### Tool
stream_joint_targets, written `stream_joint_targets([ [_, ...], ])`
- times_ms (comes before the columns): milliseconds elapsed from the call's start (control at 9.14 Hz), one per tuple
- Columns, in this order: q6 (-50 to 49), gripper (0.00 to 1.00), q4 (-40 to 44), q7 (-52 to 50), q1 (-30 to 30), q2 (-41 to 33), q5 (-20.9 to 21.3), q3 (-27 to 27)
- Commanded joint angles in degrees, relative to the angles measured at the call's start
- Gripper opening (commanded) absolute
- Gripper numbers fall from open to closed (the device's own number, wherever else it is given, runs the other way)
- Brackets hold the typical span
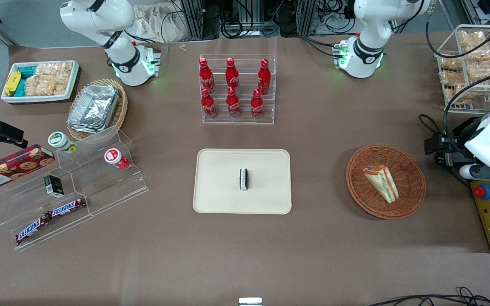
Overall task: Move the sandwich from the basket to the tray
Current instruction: 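Move the left gripper down over the wrapped sandwich in the wicker basket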
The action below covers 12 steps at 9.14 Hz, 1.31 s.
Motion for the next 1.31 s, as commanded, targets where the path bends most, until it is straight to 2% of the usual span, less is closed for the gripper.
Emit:
stream_joint_targets([
  [0, -1.56, 0.99, 1.2, 0.84, 0.02, 0.29, 0.77, -0.13],
  [438, -1.65, 0.99, -2.03, -2.65, 0.11, 0.29, 0.25, -0.04],
  [875, 9.75, 0.98, -14.86, -9.59, 0.02, 0.11, 0.16, -0.04],
  [1203, 26.78, 0.98, -25.24, -22.15, -0.16, 1.77, 0.6, -0.13],
])
